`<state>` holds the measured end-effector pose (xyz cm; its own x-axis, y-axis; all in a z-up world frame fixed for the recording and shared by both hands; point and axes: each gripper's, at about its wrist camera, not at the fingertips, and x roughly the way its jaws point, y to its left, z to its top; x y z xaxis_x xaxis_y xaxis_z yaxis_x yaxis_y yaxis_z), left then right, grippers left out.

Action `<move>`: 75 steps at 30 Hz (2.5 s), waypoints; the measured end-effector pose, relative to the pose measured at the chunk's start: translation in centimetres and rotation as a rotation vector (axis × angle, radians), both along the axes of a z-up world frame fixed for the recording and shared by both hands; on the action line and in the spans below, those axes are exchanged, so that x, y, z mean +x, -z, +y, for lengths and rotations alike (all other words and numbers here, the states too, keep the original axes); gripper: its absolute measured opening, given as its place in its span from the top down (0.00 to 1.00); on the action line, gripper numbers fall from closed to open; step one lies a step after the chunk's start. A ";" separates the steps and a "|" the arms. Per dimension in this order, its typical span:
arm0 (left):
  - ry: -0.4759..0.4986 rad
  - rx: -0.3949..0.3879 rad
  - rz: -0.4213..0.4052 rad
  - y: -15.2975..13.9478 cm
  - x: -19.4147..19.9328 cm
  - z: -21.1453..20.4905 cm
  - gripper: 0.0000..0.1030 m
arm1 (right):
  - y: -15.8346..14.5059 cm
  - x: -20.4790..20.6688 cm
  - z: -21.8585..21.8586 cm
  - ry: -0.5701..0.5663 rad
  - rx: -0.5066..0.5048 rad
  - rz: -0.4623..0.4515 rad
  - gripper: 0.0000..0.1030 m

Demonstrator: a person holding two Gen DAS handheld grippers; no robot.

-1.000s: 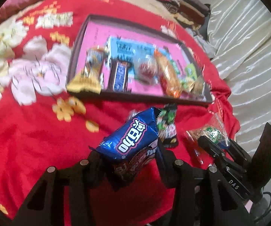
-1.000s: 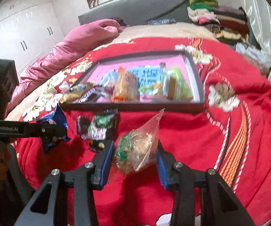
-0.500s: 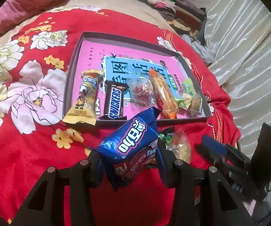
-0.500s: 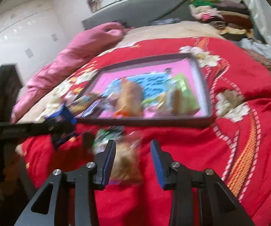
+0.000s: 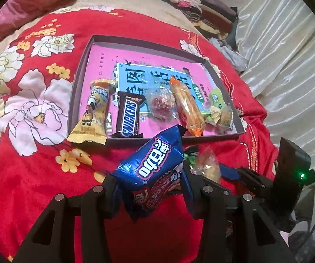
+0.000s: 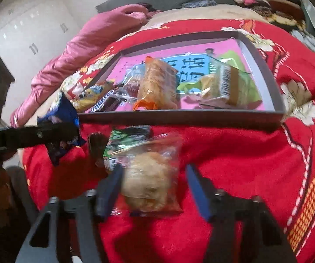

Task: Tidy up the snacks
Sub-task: 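Place the blue packet in the tray with the left tool while the right tool drops the pastry bag, then grasp the dark candy with the left tool while the right tool grasps the green pea snack bag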

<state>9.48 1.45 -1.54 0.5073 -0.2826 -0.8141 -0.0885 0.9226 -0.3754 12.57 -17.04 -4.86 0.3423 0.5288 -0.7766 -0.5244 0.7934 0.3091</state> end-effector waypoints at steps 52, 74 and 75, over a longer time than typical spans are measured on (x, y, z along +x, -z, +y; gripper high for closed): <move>-0.057 0.020 -0.081 -0.3 6.6 2.6 0.38 | -7.0 5.1 2.1 0.110 -0.015 -0.236 0.35; -0.041 0.080 -0.072 -2.4 1.5 2.3 0.30 | -3.8 -0.6 3.3 0.033 -0.039 -0.111 0.34; -0.036 0.081 -0.067 -2.3 1.3 2.1 0.30 | -3.5 -0.7 3.4 0.034 -0.042 -0.103 0.34</move>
